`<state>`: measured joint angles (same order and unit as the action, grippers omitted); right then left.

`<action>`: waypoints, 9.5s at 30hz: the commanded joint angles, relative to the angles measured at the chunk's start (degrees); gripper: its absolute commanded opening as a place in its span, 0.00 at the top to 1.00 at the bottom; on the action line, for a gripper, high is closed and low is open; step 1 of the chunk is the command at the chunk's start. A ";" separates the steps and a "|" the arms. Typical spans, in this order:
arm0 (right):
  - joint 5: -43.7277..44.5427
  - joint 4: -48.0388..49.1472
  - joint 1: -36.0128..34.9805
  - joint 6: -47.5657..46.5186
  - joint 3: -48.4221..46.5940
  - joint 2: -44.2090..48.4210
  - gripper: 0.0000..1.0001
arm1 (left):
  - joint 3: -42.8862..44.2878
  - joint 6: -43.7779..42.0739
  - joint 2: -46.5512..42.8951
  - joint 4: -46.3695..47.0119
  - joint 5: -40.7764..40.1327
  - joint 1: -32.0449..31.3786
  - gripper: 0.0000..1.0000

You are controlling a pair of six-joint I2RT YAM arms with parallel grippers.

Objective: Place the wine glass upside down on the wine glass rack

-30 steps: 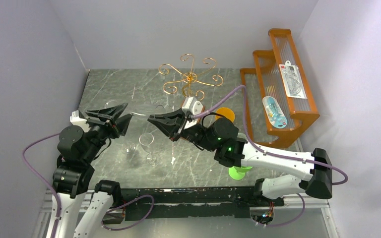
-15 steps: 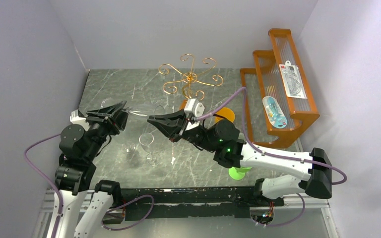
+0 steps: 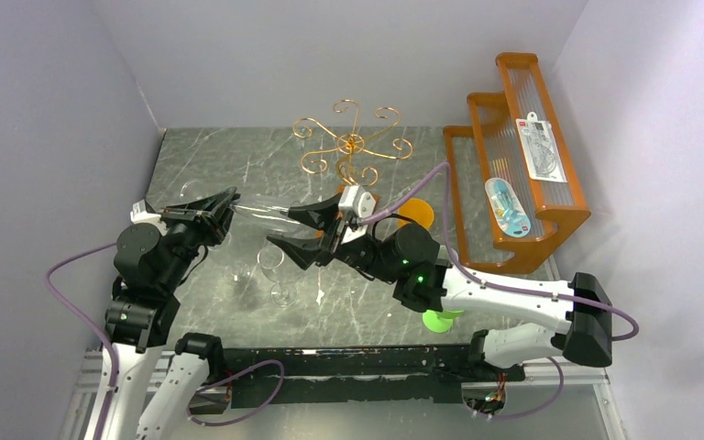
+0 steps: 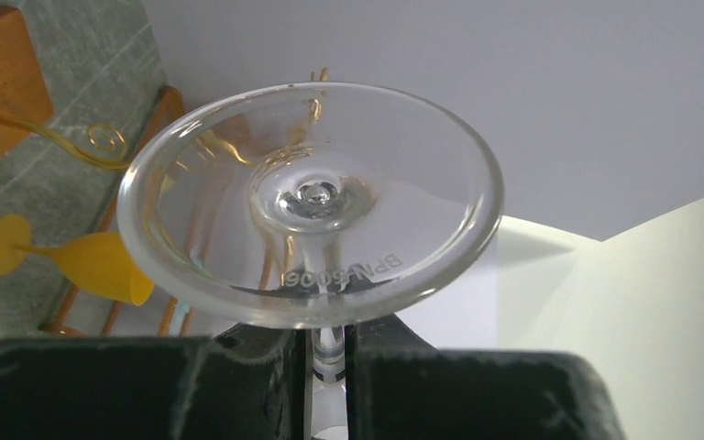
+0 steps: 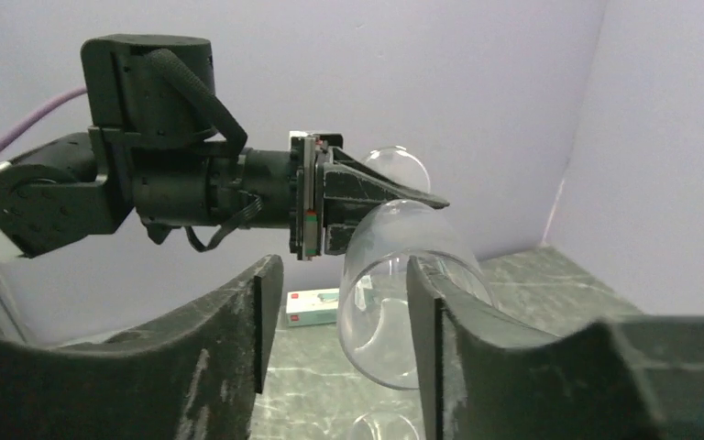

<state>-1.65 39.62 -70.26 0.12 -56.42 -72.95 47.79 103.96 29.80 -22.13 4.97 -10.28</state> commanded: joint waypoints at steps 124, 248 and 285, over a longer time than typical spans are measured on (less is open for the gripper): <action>52.70 -28.63 0.48 35.56 4.48 21.56 0.24 | 19.89 -81.50 62.28 51.57 28.22 -5.18 0.95; 10.73 -55.55 0.10 21.76 -13.65 -0.19 0.43 | 13.48 -89.47 11.73 -0.83 -14.10 -5.16 0.03; 24.18 -77.05 -6.70 28.85 -47.92 -35.64 0.61 | 22.20 -92.46 3.77 -6.04 -24.74 -5.18 0.03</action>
<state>22.09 -35.20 -77.10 29.39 -103.24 -108.64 70.65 11.77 33.04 -27.38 -20.47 -15.22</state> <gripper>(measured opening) 0.419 0.971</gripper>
